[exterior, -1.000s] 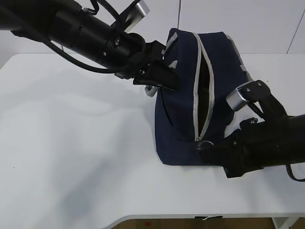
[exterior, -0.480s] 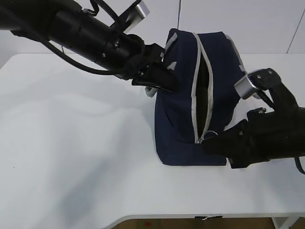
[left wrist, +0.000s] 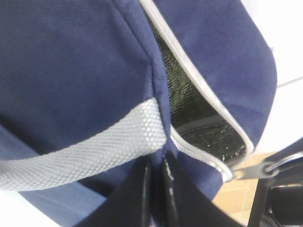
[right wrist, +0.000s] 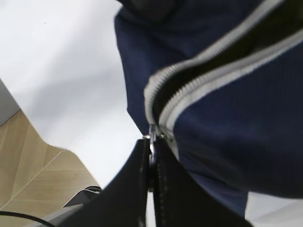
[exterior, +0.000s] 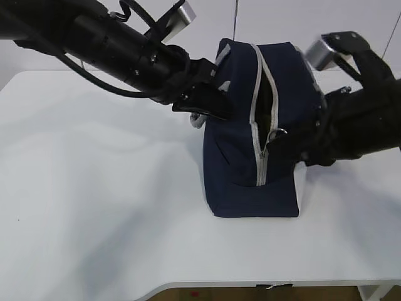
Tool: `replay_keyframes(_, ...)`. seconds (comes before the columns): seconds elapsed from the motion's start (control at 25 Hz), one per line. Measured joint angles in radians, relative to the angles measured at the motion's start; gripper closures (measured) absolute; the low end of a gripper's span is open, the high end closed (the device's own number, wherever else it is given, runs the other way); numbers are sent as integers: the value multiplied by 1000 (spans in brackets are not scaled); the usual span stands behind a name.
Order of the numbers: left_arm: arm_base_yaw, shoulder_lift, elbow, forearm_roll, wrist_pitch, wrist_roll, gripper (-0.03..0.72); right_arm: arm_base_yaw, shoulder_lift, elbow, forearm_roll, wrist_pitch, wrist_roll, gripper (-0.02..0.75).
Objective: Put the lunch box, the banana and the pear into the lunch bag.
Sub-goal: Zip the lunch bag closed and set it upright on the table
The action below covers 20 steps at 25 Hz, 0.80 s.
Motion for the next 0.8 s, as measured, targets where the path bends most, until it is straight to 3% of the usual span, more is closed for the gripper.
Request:
replay_keyframes(0.48,0,0,0,-3,-10,0,692,0,0,-237,-314,189,435,731)
replay_keyframes(0.8,0,0,0,-5,-21,0,688,0,21,-321,-369,281,547,731)
